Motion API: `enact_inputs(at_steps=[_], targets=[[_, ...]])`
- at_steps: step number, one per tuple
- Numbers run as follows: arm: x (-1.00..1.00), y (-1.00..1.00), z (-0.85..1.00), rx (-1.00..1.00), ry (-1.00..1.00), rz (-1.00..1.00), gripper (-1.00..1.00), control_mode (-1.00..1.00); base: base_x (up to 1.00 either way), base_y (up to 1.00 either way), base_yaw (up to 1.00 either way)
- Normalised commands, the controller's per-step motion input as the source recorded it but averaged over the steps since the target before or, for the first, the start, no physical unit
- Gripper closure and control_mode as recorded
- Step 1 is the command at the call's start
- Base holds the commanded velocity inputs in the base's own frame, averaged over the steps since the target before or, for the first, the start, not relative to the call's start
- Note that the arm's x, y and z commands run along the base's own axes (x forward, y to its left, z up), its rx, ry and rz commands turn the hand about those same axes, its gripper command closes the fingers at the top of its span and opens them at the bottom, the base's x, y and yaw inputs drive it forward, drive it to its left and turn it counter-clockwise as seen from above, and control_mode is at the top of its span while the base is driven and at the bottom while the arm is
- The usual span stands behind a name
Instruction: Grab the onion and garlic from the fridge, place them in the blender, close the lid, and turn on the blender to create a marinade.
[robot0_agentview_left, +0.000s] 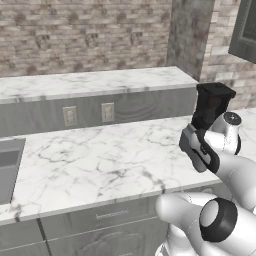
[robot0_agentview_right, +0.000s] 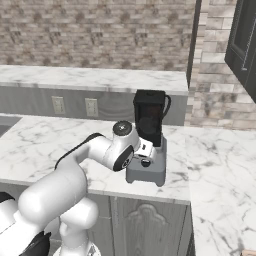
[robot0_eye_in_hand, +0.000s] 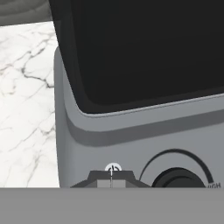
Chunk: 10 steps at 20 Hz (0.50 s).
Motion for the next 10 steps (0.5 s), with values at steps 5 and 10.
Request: enact_inputs(at_steps=[5, 10], targets=[[0.05, 0.00, 0.00, 0.00, 0.00, 0.00, 1.00, -1.00, 0.00, 0.00, 0.00], [0.05, 0.00, -0.07, 0.00, 0.00, 0.00, 1.00, -1.00, 0.00, 0.00, 0.00]])
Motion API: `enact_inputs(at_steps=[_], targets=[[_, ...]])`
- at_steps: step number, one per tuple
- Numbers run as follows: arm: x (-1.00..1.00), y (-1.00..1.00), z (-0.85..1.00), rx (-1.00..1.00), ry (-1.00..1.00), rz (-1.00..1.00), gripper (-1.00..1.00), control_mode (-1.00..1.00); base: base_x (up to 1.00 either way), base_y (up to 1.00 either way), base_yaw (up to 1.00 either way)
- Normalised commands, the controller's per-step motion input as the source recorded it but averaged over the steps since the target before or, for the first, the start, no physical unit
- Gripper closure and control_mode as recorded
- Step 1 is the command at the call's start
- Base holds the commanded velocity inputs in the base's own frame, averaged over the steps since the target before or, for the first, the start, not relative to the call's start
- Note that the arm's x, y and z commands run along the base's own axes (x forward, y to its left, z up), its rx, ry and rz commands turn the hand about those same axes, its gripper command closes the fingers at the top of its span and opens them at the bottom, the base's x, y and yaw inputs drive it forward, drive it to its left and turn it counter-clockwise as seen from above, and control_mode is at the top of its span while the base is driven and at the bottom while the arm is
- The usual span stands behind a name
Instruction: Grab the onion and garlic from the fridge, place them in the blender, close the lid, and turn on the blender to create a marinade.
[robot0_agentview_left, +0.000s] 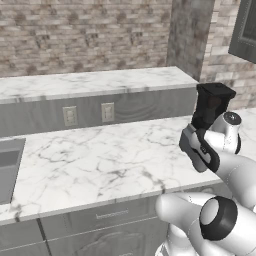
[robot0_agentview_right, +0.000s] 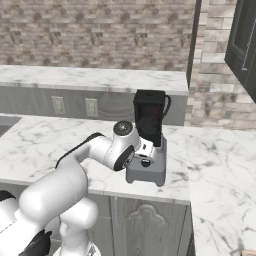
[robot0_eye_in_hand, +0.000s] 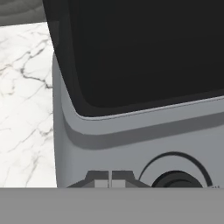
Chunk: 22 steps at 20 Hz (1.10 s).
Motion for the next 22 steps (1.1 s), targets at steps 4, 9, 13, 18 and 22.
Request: enact_inputs(at_steps=[4, 9, 13, 18, 22], targets=[[0.00, 0.00, -0.03, 0.00, 0.00, 0.00, 1.00, -1.00, 0.00, 0.00, 0.00], [0.00, 0.00, 0.00, 0.00, 0.00, 0.00, 1.00, -1.00, 0.00, 0.00, 0.00], [0.00, 0.00, 0.00, 0.00, 0.00, 0.00, 1.00, -1.00, 0.00, 0.00, 0.00], [0.02, 0.00, -0.02, 0.00, 0.00, 0.00, 1.00, -1.00, 0.00, 0.00, 0.00], [0.07, 0.00, -0.08, 0.00, 0.00, 0.00, 1.00, -1.00, 0.00, 0.00, 0.00]])
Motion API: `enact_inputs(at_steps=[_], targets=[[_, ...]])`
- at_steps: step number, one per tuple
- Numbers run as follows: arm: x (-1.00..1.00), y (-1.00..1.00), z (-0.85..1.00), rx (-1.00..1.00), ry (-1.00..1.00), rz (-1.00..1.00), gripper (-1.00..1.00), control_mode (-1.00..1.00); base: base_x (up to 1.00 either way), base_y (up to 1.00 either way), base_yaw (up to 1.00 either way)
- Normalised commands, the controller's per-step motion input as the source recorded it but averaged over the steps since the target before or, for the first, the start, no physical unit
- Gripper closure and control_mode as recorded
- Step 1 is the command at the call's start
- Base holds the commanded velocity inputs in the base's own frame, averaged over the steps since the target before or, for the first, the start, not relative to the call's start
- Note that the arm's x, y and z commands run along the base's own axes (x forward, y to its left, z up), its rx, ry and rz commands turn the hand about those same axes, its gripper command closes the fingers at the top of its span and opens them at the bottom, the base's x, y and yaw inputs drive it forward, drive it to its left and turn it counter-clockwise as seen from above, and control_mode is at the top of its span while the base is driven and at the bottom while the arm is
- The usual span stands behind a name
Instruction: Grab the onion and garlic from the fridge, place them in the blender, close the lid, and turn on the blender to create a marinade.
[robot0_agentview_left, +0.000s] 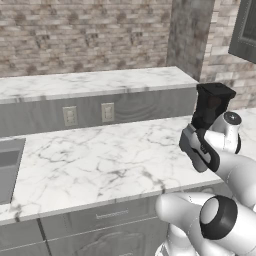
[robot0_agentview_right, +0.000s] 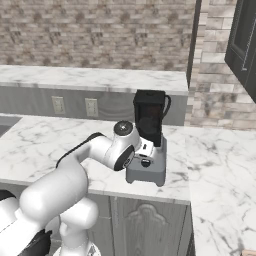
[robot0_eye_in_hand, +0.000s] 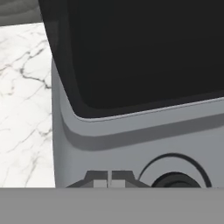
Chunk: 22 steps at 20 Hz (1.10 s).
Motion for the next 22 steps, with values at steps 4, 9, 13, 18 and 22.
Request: enact_inputs(at_steps=[4, 9, 13, 18, 22], targets=[[0.01, 0.00, -0.05, 0.00, 0.00, 0.00, 1.00, -1.00, 0.00, 0.00, 0.00], [-0.05, 0.00, 0.00, 0.00, -0.01, 0.00, 1.00, -1.00, 0.00, 0.00, 0.00], [-0.02, 0.00, 0.05, 0.00, -0.03, 0.00, 1.00, -1.00, 0.00, 0.00, 0.00], [0.00, 0.00, 0.07, 0.00, -0.01, 0.00, 1.00, -1.00, 0.00, 0.00, 0.00], [0.00, 0.00, 0.00, 0.00, 0.00, 0.00, 1.00, -1.00, 0.00, 0.00, 0.00]])
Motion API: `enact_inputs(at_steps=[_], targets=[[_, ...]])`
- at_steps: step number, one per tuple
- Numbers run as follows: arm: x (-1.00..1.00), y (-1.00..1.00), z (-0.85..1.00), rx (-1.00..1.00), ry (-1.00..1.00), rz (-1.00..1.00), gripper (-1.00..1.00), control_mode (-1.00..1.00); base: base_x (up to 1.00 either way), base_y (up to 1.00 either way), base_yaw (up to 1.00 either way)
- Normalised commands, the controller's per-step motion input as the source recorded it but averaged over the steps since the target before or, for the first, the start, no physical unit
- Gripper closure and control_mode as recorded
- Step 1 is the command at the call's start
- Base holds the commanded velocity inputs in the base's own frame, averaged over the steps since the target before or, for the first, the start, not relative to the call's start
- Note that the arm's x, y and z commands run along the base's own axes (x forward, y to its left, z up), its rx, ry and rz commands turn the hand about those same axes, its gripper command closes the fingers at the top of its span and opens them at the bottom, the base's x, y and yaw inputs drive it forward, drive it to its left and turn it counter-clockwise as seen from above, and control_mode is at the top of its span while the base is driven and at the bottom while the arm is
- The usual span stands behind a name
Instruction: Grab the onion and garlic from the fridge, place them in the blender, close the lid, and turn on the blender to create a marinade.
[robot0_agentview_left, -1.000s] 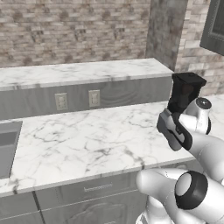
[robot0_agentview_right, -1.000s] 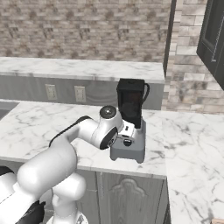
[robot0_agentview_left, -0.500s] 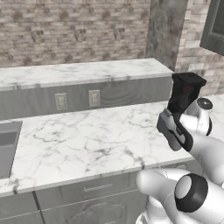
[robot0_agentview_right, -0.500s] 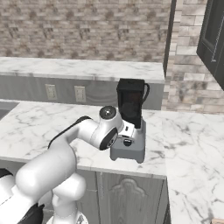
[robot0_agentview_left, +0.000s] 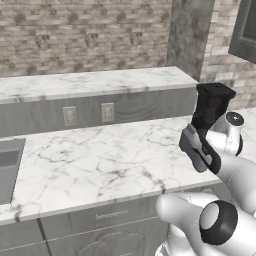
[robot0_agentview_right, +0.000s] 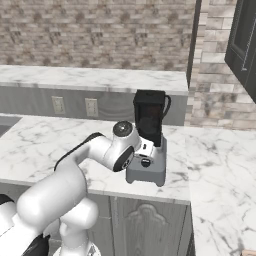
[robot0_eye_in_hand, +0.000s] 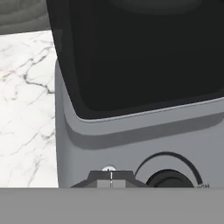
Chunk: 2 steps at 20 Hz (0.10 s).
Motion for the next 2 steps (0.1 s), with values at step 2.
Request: enact_inputs(at_steps=[2], targets=[[0.00, 0.00, -0.13, -0.01, 0.00, 0.00, 1.00, -1.00, 0.00, 0.00, 0.00]])
